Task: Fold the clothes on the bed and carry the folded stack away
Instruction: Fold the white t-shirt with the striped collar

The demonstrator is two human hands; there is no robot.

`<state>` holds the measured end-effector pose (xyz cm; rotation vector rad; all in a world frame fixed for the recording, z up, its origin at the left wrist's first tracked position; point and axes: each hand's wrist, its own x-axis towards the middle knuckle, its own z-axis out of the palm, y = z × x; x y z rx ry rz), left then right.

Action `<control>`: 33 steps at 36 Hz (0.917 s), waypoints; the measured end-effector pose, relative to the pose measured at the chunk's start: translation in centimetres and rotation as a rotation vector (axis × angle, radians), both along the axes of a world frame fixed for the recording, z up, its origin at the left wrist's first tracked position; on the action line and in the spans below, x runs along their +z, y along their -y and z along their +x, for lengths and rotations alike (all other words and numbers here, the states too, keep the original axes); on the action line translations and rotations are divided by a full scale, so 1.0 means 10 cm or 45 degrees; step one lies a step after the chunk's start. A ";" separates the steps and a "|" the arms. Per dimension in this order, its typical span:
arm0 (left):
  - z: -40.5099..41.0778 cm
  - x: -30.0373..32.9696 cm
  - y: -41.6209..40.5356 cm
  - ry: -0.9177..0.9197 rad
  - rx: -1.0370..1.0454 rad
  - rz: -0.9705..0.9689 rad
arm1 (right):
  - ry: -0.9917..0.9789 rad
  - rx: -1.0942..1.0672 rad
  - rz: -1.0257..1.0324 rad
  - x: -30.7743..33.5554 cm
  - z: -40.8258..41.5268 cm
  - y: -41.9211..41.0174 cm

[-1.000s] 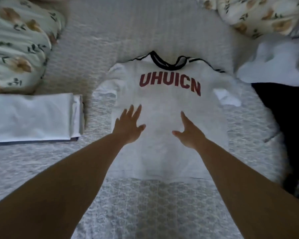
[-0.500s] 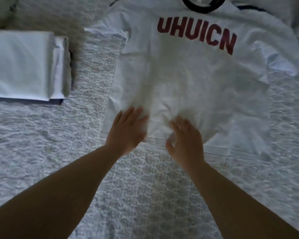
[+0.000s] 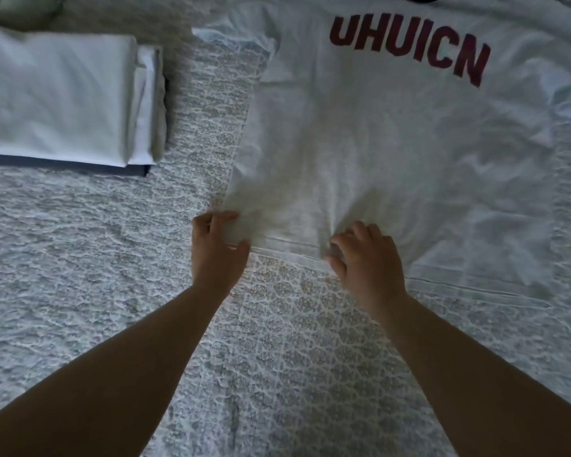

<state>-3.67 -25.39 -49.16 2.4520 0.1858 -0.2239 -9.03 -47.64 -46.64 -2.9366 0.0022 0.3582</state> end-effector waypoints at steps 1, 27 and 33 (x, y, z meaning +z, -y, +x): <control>-0.01 0.00 -0.02 -0.015 -0.041 0.001 | -0.007 0.023 -0.029 0.00 0.01 -0.01; -0.04 0.01 -0.23 -0.025 0.179 -0.149 | 0.277 0.151 0.100 -0.02 0.05 -0.23; -0.07 0.01 -0.32 -0.152 0.355 -0.298 | 0.315 0.328 0.226 0.01 -0.11 -0.28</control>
